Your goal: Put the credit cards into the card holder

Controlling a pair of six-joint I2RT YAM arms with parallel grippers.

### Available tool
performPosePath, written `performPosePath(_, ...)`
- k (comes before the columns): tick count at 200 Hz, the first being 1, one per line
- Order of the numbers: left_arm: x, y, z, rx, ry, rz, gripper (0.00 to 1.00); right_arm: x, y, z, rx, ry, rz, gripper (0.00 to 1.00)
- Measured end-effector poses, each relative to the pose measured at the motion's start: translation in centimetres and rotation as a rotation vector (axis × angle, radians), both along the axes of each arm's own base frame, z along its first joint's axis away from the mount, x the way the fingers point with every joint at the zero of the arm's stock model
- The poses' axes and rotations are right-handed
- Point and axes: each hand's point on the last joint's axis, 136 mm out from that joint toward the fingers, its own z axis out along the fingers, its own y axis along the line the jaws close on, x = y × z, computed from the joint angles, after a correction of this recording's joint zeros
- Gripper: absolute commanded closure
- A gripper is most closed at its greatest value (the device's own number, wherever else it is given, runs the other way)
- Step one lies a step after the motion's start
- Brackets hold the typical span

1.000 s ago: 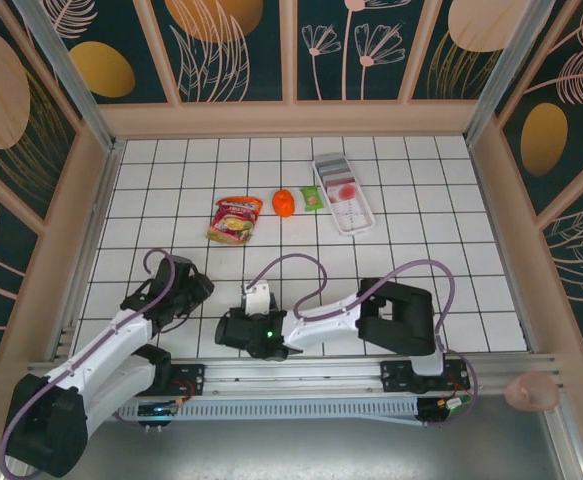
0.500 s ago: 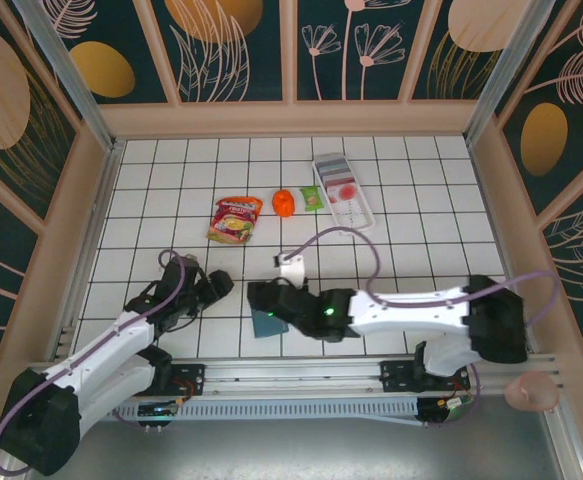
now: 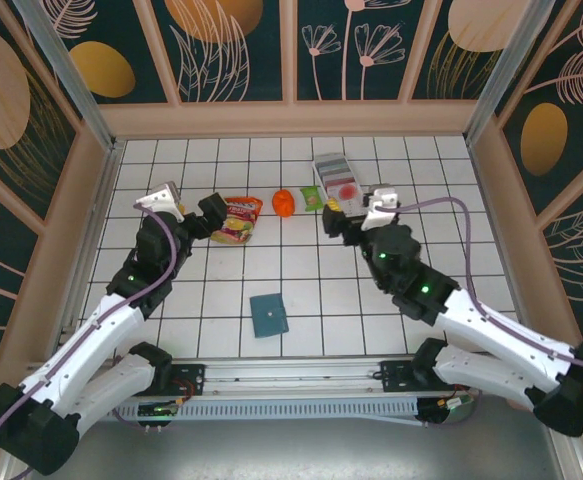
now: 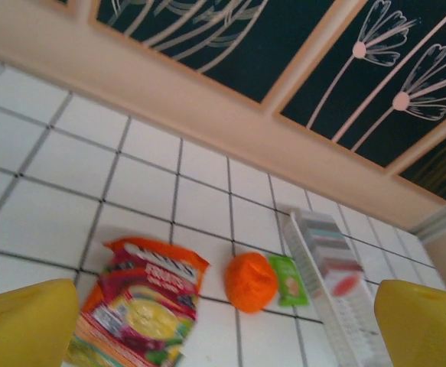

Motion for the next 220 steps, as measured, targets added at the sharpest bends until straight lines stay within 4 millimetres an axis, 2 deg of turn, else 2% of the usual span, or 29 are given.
performPosePath(21, 0.5, 1.3, -0.1, 0.085, -0.052, 0.063, 0.01, 2.0, -4.7, 0.5, -0.066, -0.055, -0.113, 0.02)
performPosePath(41, 0.8, 3.2, -0.4, 0.166, -0.094, 0.169, 0.01, 4.0, -10.2, -0.9, -0.104, -0.060, -0.246, 0.02)
performPosePath(67, 1.4, 5.3, -2.3, 0.296, -0.109, 0.281, 0.01, 5.5, -16.5, -5.4, -0.124, -0.018, -0.365, 0.01)
performPosePath(93, 2.2, 7.5, -6.2, 0.438, -0.051, 0.361, 0.01, 6.1, -19.8, -11.5, -0.127, 0.076, -0.406, 0.01)
performPosePath(106, 2.3, 8.7, -8.4, 0.500, -0.024, 0.386, 0.01, 6.1, -20.5, -14.4, -0.123, 0.122, -0.409, 0.01)
performPosePath(124, 1.8, 10.5, -11.5, 0.562, 0.019, 0.414, 0.01, 5.5, -20.4, -17.8, -0.117, 0.164, -0.388, 0.01)
performPosePath(137, 1.4, 11.9, -13.2, 0.583, 0.057, 0.440, 0.01, 5.1, -20.2, -19.5, -0.115, 0.173, -0.374, 0.02)
performPosePath(152, 1.5, 13.1, -14.0, 0.584, 0.069, 0.464, 0.01, 4.9, -19.9, -20.9, -0.111, 0.181, -0.357, 0.04)
performPosePath(172, 2.0, 13.2, -14.1, 0.597, 0.060, 0.453, 0.01, 5.3, -19.6, -21.5, -0.108, 0.174, -0.340, 0.03)
performPosePath(192, 2.5, 13.2, -13.6, 0.593, 0.024, 0.444, 0.01, 6.1, -19.4, -21.1, -0.103, 0.151, -0.329, 0.04)
performPosePath(220, 3.0, 13.5, -12.2, 0.567, -0.063, 0.447, 0.01, 7.3, -18.6, -19.6, -0.091, 0.099, -0.282, 0.04)
